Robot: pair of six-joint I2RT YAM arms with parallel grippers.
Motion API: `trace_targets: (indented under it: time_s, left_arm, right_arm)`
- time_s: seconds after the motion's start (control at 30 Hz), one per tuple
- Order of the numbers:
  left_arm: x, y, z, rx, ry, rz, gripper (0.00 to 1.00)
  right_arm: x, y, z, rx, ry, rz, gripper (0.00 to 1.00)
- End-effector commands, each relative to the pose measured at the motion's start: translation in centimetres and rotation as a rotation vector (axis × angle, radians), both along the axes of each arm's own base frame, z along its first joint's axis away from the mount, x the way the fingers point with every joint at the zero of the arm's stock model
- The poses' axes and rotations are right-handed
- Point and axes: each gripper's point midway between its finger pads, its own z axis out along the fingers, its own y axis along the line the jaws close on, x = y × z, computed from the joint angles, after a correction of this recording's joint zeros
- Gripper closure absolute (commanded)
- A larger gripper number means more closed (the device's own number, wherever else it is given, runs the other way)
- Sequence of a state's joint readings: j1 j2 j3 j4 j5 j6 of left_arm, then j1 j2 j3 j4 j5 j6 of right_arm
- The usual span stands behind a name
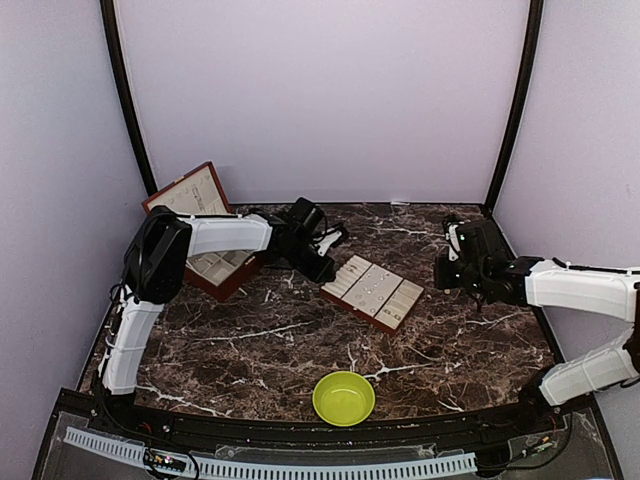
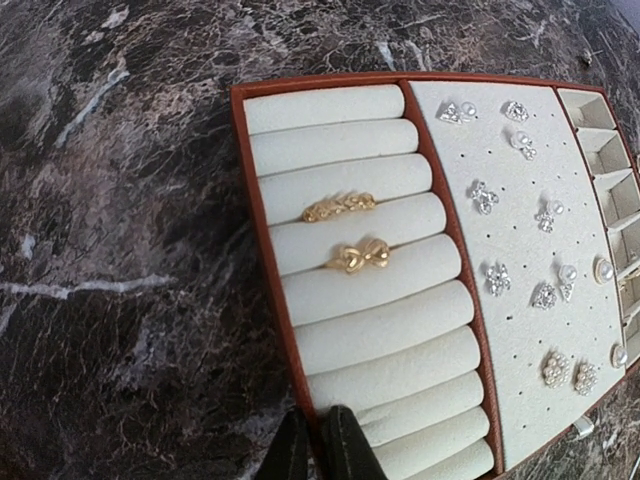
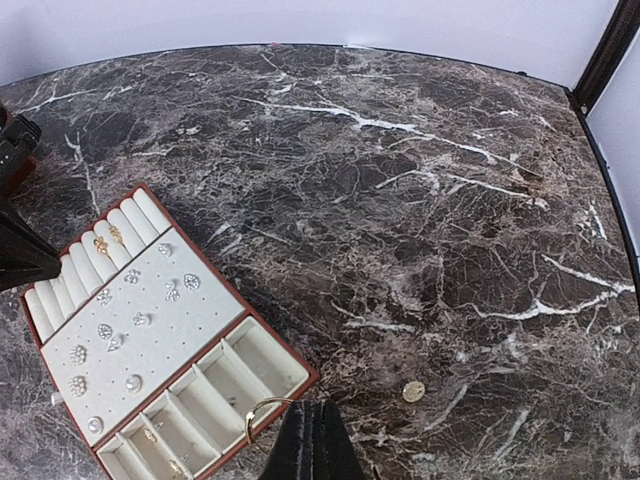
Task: Organize the mixed jewelry
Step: Adjust the compartment layer at the center of the board.
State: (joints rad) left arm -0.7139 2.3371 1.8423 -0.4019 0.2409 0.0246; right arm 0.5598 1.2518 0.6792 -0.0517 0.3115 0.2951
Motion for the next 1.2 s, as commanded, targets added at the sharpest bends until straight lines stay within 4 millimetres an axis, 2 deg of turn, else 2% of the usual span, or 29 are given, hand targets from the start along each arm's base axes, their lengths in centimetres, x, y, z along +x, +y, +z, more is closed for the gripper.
trace_targets:
  time_s: [0.0,0.23,0.5,0.63,0.77,0.83,0.97,1.07,1.1,1.13,1.17]
  left_arm:
    - [-2.8,1.7,-1.0,0.074,0.038,-0.153,0.89]
    - [-1.9,0.5,-0.1,0.047,-0.077,-0.263,0.89]
    - [-1.1,-0.5,0.4,0.012,-0.124,-0.284,0.89]
    - [-0.1,-1.1,2.0,-0.018,-0.158,-0.279,0.81]
    - [1.0,-2.1,4.8,-0.088,-0.182,-0.265,0.57]
    - [1.5,-2.8,6.8,-0.125,-0.205,-0.260,0.52]
    - [2.0,-3.9,11.0,-0.207,-0.251,-0.250,0.45]
    - [1.9,-3.9,14.0,-0.257,-0.270,-0.224,0.43]
    - [1.8,-3.8,14.1,-0.266,-0.269,-0.210,0.43]
    - [1.6,-3.6,15.6,-0.291,-0.270,-0.185,0.43]
    - [1.4,-3.4,15.3,-0.301,-0.263,-0.171,0.43]
  right_arm:
    - [-0.2,0.3,0.3,0.037,-0.013,0.013,1.00]
    - [-0.3,0.7,-0.2,0.037,0.003,0.035,1.00]
    - [-0.4,1.1,-0.1,0.051,0.002,0.044,1.00]
    - [-0.5,1.2,0.2,0.055,-0.007,0.047,1.00]
    - [-0.6,1.7,0.7,0.065,-0.019,0.065,1.00]
    - [-0.6,1.9,0.9,0.068,-0.022,0.070,1.00]
    - [-0.7,2.5,1.3,0.075,-0.028,0.082,1.00]
    - [-0.9,3.1,1.5,0.085,-0.033,0.091,1.00]
    - [-1.0,3.3,1.6,0.090,-0.034,0.094,1.00]
    - [-1.1,3.5,1.6,0.096,-0.034,0.098,1.00]
    - [-1.3,3.7,1.7,0.102,-0.032,0.104,1.00]
